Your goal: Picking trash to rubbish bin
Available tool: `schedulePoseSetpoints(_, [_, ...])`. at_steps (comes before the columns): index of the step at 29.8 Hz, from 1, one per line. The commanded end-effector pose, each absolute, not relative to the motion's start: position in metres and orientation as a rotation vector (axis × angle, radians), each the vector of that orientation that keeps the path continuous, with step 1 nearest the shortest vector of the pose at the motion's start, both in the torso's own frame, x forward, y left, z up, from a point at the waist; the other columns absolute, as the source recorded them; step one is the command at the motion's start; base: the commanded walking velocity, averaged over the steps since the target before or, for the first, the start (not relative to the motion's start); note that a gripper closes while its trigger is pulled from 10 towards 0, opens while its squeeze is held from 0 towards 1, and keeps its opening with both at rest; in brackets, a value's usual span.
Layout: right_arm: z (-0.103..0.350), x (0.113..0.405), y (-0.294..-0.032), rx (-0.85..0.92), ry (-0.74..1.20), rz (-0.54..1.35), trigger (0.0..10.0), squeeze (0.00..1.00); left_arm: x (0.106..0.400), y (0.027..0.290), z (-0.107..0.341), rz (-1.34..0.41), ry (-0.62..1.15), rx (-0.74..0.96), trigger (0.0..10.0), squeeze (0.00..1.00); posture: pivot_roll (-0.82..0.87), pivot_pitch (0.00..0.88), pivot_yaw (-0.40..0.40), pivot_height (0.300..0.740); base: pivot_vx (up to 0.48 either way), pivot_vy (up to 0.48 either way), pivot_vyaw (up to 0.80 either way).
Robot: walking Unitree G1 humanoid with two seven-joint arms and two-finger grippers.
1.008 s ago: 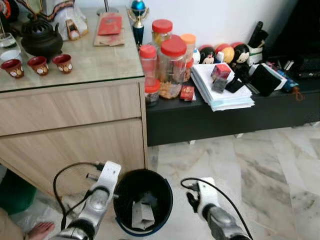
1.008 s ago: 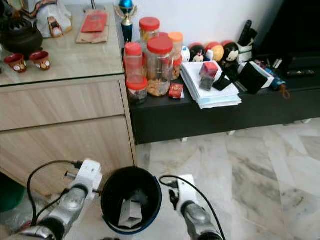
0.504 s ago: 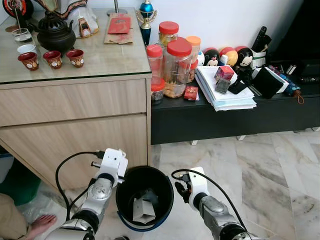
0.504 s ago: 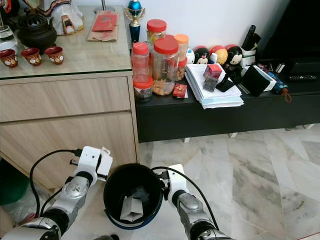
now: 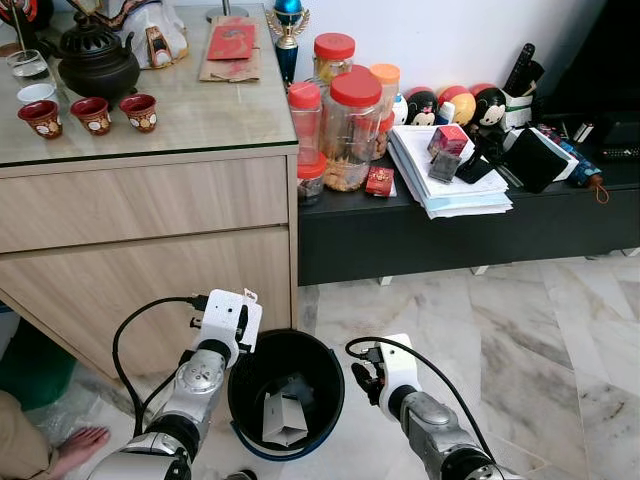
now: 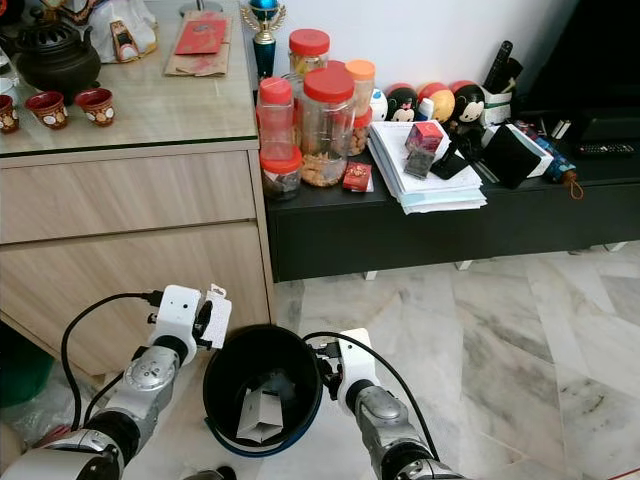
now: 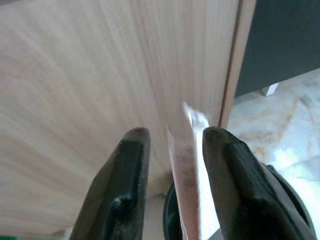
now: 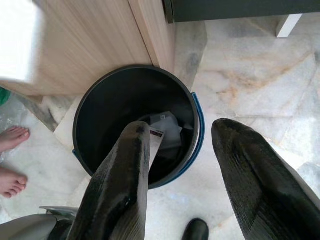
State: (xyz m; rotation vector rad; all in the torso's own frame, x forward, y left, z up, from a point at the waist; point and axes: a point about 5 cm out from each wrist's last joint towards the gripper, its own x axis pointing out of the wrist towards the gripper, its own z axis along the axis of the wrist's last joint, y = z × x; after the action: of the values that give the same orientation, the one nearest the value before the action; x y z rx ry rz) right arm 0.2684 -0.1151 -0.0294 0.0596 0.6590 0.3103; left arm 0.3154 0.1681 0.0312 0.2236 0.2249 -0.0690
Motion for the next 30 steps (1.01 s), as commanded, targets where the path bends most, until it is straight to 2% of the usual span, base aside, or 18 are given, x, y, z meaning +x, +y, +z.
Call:
schedulePoseSetpoints(1, [-0.034,0.263,-0.119,0.063,0.676,0.292,10.0,0.00,0.308,0.174,0.021,-0.044,0.282,0.207,10.0,0.00,0.12,0.147,-0.062,0.740,0.000,0.000,0.00])
schedulePoseSetpoints(4, [-0.035,0.262,-0.119,0.062,0.680,0.289,10.0,0.00,0.307,0.176,0.020,-0.042,0.287,0.194,10.0,0.00,0.12,0.147,-0.062,0.740,0.000,0.000,0.00])
schedulePoseSetpoints(5, [-0.036,0.260,-0.119,0.061,0.685,0.286,10.0,0.00,0.306,0.176,0.019,-0.050,0.288,0.191,10.0,1.00,0.12,0.148,-0.058,0.740,0.000,0.000,0.00])
schedulePoseSetpoints(11, [-0.038,0.258,-0.119,0.059,0.692,0.281,10.0,0.00,0.310,0.173,0.024,-0.056,0.277,0.190,10.0,1.00,0.12,0.147,-0.051,0.740,0.000,0.000,0.00])
schedulePoseSetpoints(12, [-0.039,0.257,-0.119,0.062,0.693,0.275,10.0,0.00,0.310,0.173,0.022,-0.062,0.287,0.203,10.0,0.05,0.12,0.146,-0.050,0.740,0.000,0.000,0.00])
schedulePoseSetpoints(13, [-0.039,0.257,-0.120,0.064,0.693,0.270,10.0,0.00,0.307,0.176,0.018,-0.054,0.314,0.211,10.0,0.00,0.12,0.143,-0.047,0.740,0.000,0.000,0.00])
schedulePoseSetpoints(17, [-0.043,0.252,-0.123,0.066,0.711,0.255,10.0,0.00,0.290,0.191,0.000,0.000,0.414,0.249,10.0,0.00,0.12,0.143,-0.043,0.740,0.000,0.000,0.00])
schedulePoseSetpoints(19, [-0.050,0.244,-0.128,0.072,0.743,0.221,10.0,0.00,0.265,0.211,-0.021,0.066,0.526,0.303,10.0,0.00,0.13,0.142,-0.044,0.740,0.000,0.000,0.00])
schedulePoseSetpoints(21, [-0.053,0.240,-0.131,0.073,0.758,0.203,10.0,0.00,0.252,0.219,-0.030,0.099,0.584,0.321,10.0,0.00,0.13,0.141,-0.044,0.740,0.000,0.000,0.00])
schedulePoseSetpoints(24, [-0.062,0.226,-0.138,0.059,0.816,0.168,10.0,0.00,0.211,0.239,-0.055,0.199,0.747,0.325,10.0,0.00,0.13,0.138,-0.044,0.740,0.000,0.000,0.00])
schedulePoseSetpoints(30, [-0.071,0.212,-0.147,0.055,0.867,0.125,10.0,0.00,0.176,0.248,-0.071,0.290,0.855,0.290,10.0,0.00,0.13,0.132,-0.045,0.740,0.000,0.000,0.00])
